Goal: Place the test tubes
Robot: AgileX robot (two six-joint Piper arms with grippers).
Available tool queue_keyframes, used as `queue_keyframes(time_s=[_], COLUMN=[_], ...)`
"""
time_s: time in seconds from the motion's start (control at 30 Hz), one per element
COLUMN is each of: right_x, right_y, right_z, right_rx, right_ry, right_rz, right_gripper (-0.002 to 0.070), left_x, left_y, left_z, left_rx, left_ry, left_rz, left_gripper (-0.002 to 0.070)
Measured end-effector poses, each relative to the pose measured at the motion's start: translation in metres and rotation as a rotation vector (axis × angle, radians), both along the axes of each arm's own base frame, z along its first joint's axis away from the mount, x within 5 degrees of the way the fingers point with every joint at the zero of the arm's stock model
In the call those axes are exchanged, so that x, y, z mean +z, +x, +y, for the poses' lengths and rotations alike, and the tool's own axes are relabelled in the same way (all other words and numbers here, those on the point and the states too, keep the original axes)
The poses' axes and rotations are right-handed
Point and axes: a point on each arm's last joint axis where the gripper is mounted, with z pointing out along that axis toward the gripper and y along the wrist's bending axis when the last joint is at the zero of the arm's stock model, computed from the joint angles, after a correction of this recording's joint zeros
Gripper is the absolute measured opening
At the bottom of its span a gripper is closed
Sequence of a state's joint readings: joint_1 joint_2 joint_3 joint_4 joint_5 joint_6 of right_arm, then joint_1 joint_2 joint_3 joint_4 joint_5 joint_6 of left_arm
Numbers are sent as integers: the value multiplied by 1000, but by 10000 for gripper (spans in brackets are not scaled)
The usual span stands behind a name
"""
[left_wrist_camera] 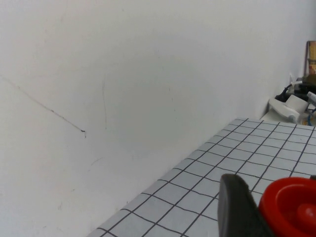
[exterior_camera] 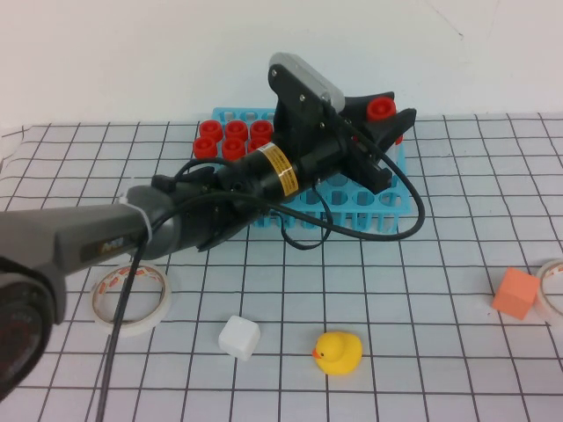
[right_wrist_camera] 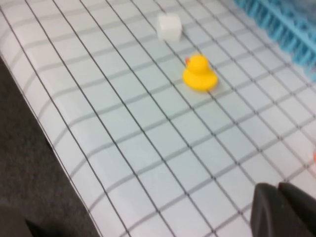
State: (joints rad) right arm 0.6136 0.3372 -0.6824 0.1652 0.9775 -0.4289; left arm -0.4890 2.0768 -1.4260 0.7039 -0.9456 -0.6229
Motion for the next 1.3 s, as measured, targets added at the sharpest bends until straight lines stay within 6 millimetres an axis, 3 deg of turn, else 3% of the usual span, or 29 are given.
queue_keyframes(time_s=[0.2,0.7,1.3], right_x=[-14,-18,-19], right_y=[2,4,6], right_z=[-1,0,-2], right_rx=[-24,-44,-60], right_ry=[-20,-10,-34], right_rz=[26,42,26], right_gripper=[10,10,10], left_x=[-10,-26,-40], left_y=[7,29,26], left_z=[-5,-15,-27], left_rx=[-6,17,24], left_ry=[13,50,104], left_rz=[-16,-17,10], left_gripper=[239,239,239])
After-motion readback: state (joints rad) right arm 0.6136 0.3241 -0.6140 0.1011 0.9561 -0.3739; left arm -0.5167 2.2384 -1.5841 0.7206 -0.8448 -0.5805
